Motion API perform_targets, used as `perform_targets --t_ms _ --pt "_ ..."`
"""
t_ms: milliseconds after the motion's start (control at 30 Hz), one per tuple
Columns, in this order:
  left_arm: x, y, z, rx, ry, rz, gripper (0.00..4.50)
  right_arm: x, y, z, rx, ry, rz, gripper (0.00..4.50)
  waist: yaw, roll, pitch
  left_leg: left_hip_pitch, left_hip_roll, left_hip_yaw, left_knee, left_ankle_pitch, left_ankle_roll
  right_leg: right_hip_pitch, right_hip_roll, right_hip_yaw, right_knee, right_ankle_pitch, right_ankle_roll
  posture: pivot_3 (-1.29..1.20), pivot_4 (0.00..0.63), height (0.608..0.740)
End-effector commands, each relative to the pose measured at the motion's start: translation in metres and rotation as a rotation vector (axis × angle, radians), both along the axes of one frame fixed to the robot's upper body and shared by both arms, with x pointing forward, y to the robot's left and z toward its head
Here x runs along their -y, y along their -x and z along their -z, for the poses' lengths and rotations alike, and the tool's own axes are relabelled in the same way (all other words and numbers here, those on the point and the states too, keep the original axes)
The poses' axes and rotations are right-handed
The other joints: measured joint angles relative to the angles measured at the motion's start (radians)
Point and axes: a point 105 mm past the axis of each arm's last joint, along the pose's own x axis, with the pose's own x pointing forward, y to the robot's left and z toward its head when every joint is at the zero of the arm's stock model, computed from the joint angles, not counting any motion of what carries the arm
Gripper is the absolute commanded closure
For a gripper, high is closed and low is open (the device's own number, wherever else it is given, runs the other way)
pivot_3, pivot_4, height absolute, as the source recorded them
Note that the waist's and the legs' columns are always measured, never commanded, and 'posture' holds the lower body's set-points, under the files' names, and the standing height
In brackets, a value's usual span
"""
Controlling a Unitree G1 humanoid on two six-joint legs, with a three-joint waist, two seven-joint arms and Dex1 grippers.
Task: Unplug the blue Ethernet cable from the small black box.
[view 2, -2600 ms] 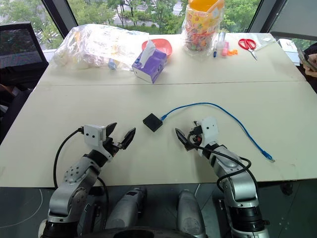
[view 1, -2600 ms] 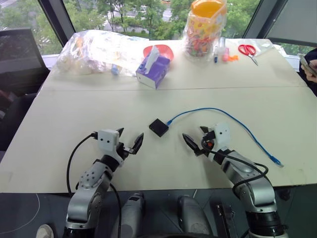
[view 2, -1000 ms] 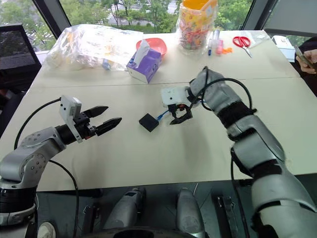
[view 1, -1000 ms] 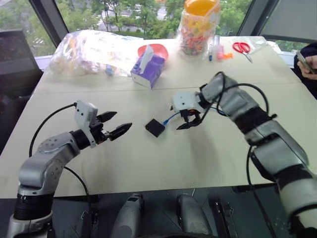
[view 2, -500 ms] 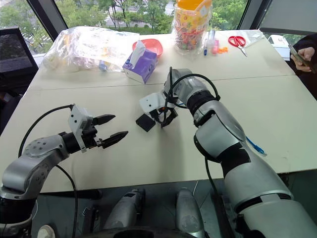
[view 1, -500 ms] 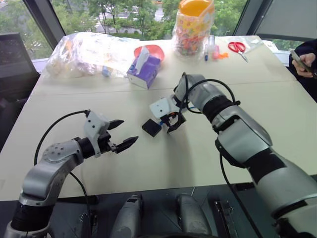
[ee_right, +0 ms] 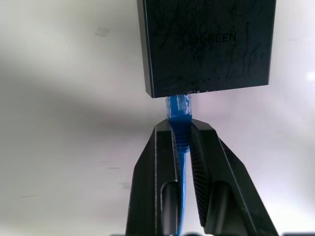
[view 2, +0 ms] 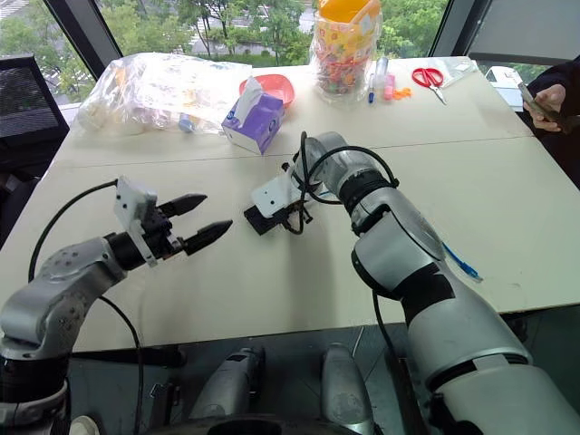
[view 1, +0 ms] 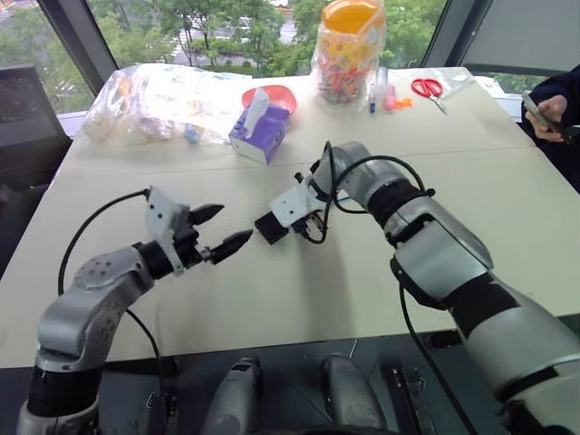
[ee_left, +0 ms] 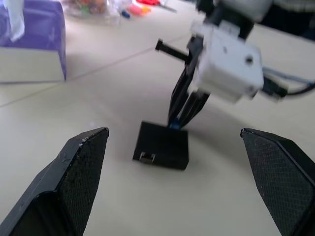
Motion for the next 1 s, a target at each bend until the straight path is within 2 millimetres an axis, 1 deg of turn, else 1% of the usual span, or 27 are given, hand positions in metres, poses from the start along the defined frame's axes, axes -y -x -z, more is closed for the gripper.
perform_targets --t_ms 33,100,133,233,267,400,433,567,667,833,1000 --pt "0.002 0.001 -0.006 -0.007 0.010 0.030 0.00 -0.015 -0.008 -0.040 0.270 -0.319 -0.070 4.39 0.000 0.000 0.000 0.000 0.000 0.000 -0.001 0.000 0.000 0.000 0.000 0.000 0.000 0.000 0.000 0.00 0.150 0.728" --pt "0.004 -0.001 -0.005 -0.017 0.014 0.041 0.00 -0.012 -0.010 -0.049 0.381 -0.473 -0.030 4.39 -0.001 0.000 0.000 0.000 0.000 0.000 -0.002 0.000 0.000 0.000 0.000 0.000 0.000 0.000 0.000 0.00 0.150 0.728" --pt "0.004 -0.002 -0.006 -0.021 0.018 0.046 0.00 -0.007 -0.005 -0.048 0.432 -0.527 -0.032 4.39 0.001 0.000 0.000 0.000 0.000 0.001 -0.002 0.000 0.000 -0.001 0.000 0.001 0.000 0.000 0.000 0.00 0.150 0.728" --pt "0.005 -0.007 -0.008 -0.029 0.033 0.059 0.00 0.004 0.021 -0.035 0.536 -0.603 -0.062 4.39 0.014 -0.001 0.000 0.000 0.000 0.001 -0.003 0.000 0.000 -0.001 0.000 0.001 0.000 -0.001 0.001 0.00 0.150 0.728" --pt "0.005 -0.008 -0.009 -0.031 0.036 0.062 0.00 0.005 0.025 -0.033 0.551 -0.609 -0.062 4.39 0.020 -0.001 0.000 -0.001 0.000 0.001 -0.003 0.000 0.000 -0.001 0.000 0.001 0.000 -0.001 0.001 0.00 0.150 0.728" --pt "0.006 -0.014 -0.014 -0.043 0.062 0.082 0.00 0.012 0.053 -0.024 0.692 -0.698 -0.020 4.39 0.025 -0.001 0.000 -0.001 0.000 0.002 -0.002 0.000 0.000 -0.001 -0.001 0.002 -0.001 -0.001 0.001 0.00 0.150 0.728" --pt "0.007 -0.015 -0.014 -0.047 0.068 0.089 0.00 0.014 0.055 -0.025 0.710 -0.710 -0.002 4.39 0.026 -0.001 0.000 -0.001 0.000 0.002 -0.001 0.000 0.000 -0.001 -0.001 0.002 -0.001 -0.001 0.000 0.00 0.150 0.728" --pt "0.012 -0.018 -0.012 -0.062 0.057 0.118 0.00 0.018 0.055 -0.034 0.772 -0.726 0.051 4.39 0.025 -0.001 0.000 -0.001 0.000 0.002 0.001 0.001 0.000 0.000 -0.001 0.002 -0.001 -0.001 -0.002 0.00 0.150 0.728" --pt "0.014 -0.021 -0.009 -0.066 0.043 0.128 0.00 0.018 0.059 -0.034 0.768 -0.726 0.043 4.39 0.026 -0.002 -0.001 0.000 0.000 0.002 0.001 0.001 0.000 0.002 -0.001 0.002 -0.001 -0.001 -0.002 0.00 0.150 0.728" --pt "0.021 -0.027 -0.013 -0.056 0.055 0.144 0.00 0.017 0.065 -0.034 0.746 -0.737 0.034 4.39 0.028 -0.002 0.000 -0.001 0.000 0.002 0.001 0.001 0.000 0.002 -0.001 0.002 -0.004 -0.001 -0.002 0.00 0.150 0.728" --pt "0.026 -0.031 -0.015 -0.049 0.061 0.153 0.00 0.013 0.071 -0.037 0.748 -0.749 0.011 4.39 0.024 -0.002 0.000 -0.001 0.000 0.002 0.000 0.001 0.000 0.002 -0.001 0.001 -0.004 -0.001 -0.002 0.00 0.150 0.728"
